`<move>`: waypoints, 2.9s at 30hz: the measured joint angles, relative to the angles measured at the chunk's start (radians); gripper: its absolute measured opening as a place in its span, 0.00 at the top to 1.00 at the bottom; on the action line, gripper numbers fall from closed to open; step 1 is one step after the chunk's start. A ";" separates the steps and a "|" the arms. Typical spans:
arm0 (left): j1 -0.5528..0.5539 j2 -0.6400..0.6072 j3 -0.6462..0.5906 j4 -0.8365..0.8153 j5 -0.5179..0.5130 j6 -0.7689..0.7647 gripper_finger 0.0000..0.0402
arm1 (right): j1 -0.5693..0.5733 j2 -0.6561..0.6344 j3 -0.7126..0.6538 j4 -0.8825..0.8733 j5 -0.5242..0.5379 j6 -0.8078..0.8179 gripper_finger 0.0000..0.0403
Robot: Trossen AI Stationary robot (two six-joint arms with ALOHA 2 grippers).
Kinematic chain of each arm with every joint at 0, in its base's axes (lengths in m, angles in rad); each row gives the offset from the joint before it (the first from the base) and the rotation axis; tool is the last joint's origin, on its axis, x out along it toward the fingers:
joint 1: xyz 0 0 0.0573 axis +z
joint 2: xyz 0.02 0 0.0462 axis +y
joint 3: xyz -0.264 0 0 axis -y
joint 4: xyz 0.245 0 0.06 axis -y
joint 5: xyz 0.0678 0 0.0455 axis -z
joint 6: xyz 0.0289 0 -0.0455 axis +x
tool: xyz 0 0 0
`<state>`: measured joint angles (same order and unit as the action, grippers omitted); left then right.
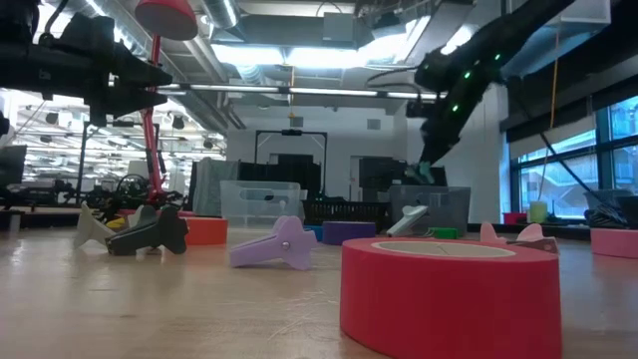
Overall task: Pick and place Stapler, Stapler remover, tape
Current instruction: Put the top blue staple remover into the right black bin, then put the green stapler into the left black bin
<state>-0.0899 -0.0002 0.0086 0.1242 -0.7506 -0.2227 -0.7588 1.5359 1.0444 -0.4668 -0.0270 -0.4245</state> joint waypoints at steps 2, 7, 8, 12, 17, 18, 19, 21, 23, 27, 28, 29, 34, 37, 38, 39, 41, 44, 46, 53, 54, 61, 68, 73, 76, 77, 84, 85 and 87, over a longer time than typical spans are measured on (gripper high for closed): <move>0.000 0.000 0.000 0.000 0.000 0.000 0.41 | -0.010 0.043 0.001 0.042 0.000 -0.002 1.00; 0.000 0.000 0.000 0.000 0.000 0.000 0.41 | -0.039 0.134 0.001 0.064 0.013 -0.004 1.00; 0.000 0.000 0.000 0.000 0.000 0.000 0.41 | -0.042 0.150 0.001 0.069 0.025 -0.005 1.00; 0.000 0.000 0.000 0.000 0.000 0.000 0.41 | -0.050 0.194 0.001 0.093 0.052 -0.011 1.00; 0.000 0.000 0.000 0.000 0.000 0.000 0.41 | -0.058 0.228 0.001 0.104 0.053 -0.009 1.00; 0.000 0.000 0.000 0.000 0.001 0.000 0.41 | -0.058 0.231 0.001 0.101 0.053 -0.009 1.00; 0.000 0.000 0.000 0.000 0.003 0.000 0.41 | -0.058 0.231 0.001 0.102 0.053 -0.009 0.99; 0.000 0.000 0.000 0.000 0.005 0.000 0.41 | -0.057 0.231 0.001 0.112 0.053 -0.009 0.98; 0.000 0.000 0.000 0.000 0.005 0.000 0.41 | -0.057 0.231 0.001 0.115 0.053 -0.005 0.95; 0.000 0.000 0.000 0.000 0.010 0.000 0.41 | -0.057 0.231 0.001 0.123 0.053 -0.004 0.91; 0.000 0.000 0.000 0.000 0.012 0.000 0.41 | -0.057 0.231 0.001 0.125 0.053 -0.003 0.90; 0.000 0.000 0.000 0.000 0.012 0.000 0.41 | -0.057 0.231 0.001 0.128 0.053 -0.003 0.89; 0.000 0.000 0.000 0.000 0.012 0.000 0.41 | -0.049 0.228 0.017 0.113 0.053 -0.003 0.82; 0.000 0.000 0.000 0.000 0.011 0.000 0.41 | -0.028 0.194 0.049 0.078 0.019 -0.006 0.80; 0.000 0.000 0.000 0.000 0.010 0.000 0.41 | -0.020 0.175 0.058 0.068 -0.001 -0.007 0.80; 0.000 0.000 0.000 0.000 0.009 0.000 0.41 | -0.006 0.154 0.069 0.050 -0.017 -0.006 0.80; 0.000 0.000 0.000 -0.001 0.009 0.000 0.41 | 0.022 0.106 0.092 0.015 -0.066 0.007 0.81; 0.000 0.000 0.000 -0.001 0.009 0.000 0.41 | 0.079 0.020 0.110 -0.051 -0.187 0.066 0.83; 0.000 0.000 0.000 -0.001 0.008 0.010 0.41 | 0.125 -0.033 0.109 -0.118 -0.269 0.111 0.84; 0.000 0.000 0.000 -0.001 -0.012 0.026 0.41 | 0.336 -0.131 0.108 -0.354 -0.330 0.309 0.85; 0.000 0.000 0.000 -0.001 -0.013 0.026 0.41 | 0.365 -0.133 0.108 -0.361 -0.325 0.336 0.85; 0.000 0.000 0.000 -0.001 -0.014 0.027 0.41 | 0.536 -0.121 0.107 -0.386 -0.035 0.513 0.85; 0.000 0.000 0.000 -0.002 -0.014 0.027 0.41 | 0.585 -0.114 0.080 -0.407 0.176 0.693 0.81; 0.000 0.000 0.000 -0.018 -0.015 0.027 0.41 | 0.585 -0.114 -0.008 -0.385 0.150 0.781 0.72; 0.000 0.000 0.000 -0.027 -0.015 0.027 0.41 | 0.585 -0.114 -0.076 -0.343 0.148 0.807 0.68; 0.000 0.000 0.000 -0.030 -0.015 0.027 0.41 | 0.585 -0.114 -0.099 -0.326 0.146 0.812 0.67; 0.000 0.000 0.000 -0.031 -0.018 0.027 0.41 | 0.585 -0.114 -0.243 -0.080 0.064 0.863 0.67; 0.000 0.000 0.000 -0.031 -0.018 0.027 0.41 | 0.586 -0.114 -0.260 -0.051 0.048 0.863 0.67; 0.000 0.000 0.000 -0.031 -0.018 0.027 0.41 | 0.586 -0.114 -0.290 -0.001 0.031 0.865 0.67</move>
<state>-0.0900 -0.0002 0.0086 0.0933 -0.7690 -0.1959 -0.1726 1.4220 0.7541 -0.4675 0.0036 0.4407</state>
